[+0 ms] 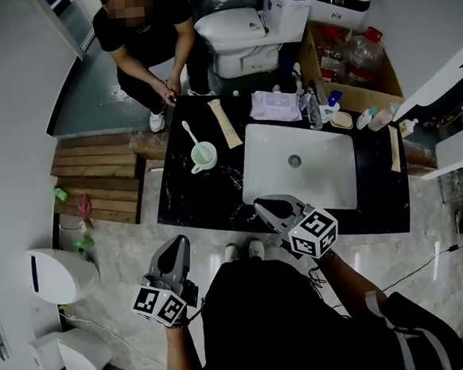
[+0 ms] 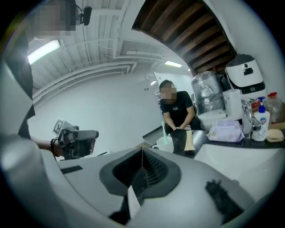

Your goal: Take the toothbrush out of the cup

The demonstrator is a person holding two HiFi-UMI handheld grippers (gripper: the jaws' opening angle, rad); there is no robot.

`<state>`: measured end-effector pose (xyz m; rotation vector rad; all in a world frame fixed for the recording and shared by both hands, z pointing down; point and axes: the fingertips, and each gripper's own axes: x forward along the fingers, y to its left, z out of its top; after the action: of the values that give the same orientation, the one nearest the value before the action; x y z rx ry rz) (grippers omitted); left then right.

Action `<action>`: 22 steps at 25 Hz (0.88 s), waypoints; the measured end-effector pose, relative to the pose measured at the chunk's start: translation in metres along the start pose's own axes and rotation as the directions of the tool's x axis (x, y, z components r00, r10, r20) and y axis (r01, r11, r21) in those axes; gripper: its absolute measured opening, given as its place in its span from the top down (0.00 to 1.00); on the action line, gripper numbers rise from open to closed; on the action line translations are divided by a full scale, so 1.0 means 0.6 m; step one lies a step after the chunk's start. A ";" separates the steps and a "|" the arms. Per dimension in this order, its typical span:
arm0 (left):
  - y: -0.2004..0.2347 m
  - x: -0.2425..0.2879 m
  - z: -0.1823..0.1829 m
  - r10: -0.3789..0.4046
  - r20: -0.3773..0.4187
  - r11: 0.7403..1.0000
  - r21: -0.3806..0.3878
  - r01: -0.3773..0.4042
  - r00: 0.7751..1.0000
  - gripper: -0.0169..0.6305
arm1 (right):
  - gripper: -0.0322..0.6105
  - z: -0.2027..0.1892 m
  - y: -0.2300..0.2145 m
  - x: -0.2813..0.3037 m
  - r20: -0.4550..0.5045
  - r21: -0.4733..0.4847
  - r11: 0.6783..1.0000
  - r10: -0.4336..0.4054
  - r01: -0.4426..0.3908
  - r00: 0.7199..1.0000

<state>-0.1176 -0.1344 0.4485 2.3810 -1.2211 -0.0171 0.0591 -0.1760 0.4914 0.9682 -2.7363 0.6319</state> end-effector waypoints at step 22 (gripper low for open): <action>0.073 -0.005 0.017 0.048 0.002 0.999 -0.019 -0.048 0.999 0.96 | 0.92 0.059 -0.064 0.158 -0.034 -0.133 0.991 -0.001 -0.003 0.999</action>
<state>-0.1552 -0.1578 0.4566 2.3350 -1.2735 -0.0161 0.0090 -0.2717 0.5005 0.9171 -2.7089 0.4554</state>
